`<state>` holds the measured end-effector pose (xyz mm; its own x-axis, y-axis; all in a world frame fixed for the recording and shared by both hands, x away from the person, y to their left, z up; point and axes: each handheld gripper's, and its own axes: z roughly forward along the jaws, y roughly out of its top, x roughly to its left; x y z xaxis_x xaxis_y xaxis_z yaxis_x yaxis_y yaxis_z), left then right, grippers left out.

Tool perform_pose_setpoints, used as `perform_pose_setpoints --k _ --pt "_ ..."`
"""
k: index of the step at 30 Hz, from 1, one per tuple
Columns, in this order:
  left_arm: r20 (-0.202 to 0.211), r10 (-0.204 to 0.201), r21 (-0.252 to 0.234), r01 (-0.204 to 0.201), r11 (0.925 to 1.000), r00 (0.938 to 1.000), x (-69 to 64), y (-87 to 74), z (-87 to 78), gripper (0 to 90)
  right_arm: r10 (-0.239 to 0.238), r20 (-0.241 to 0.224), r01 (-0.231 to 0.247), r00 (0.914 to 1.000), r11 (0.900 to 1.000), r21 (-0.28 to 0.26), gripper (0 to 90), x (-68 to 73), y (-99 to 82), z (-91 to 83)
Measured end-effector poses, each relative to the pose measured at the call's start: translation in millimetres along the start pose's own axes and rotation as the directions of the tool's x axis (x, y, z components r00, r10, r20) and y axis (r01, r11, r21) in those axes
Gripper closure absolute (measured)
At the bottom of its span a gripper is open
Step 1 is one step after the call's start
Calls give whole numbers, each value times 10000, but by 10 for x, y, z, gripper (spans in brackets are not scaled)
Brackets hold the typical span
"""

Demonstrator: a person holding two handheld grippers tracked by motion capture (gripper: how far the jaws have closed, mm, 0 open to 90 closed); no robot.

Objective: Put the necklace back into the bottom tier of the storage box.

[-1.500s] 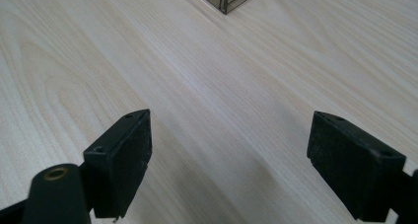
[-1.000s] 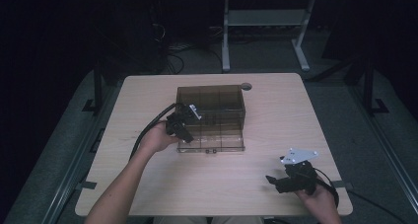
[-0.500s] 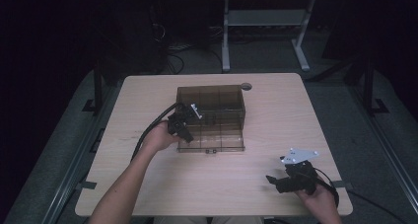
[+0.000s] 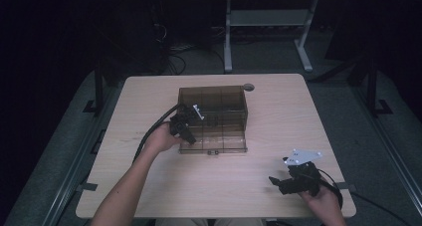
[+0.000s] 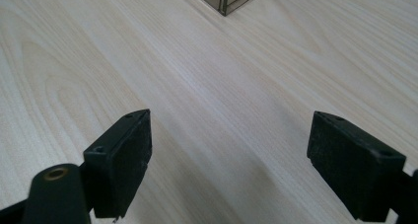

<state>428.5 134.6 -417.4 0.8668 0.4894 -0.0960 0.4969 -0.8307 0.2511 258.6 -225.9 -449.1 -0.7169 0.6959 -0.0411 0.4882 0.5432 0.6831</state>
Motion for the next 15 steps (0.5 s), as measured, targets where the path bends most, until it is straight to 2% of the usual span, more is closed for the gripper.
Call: perform_pose_setpoints --k 5,15 --pt "-24 182 -142 -183 9997 9998 -28 -10 -49 796 130 -25 -130 9999 9999 26 166 -17 -15 7" --pt "33 3 -307 -2 9995 10000 -3 -60 -63 765 46 37 -47 10000 10000 61 166 -35 -21 15"
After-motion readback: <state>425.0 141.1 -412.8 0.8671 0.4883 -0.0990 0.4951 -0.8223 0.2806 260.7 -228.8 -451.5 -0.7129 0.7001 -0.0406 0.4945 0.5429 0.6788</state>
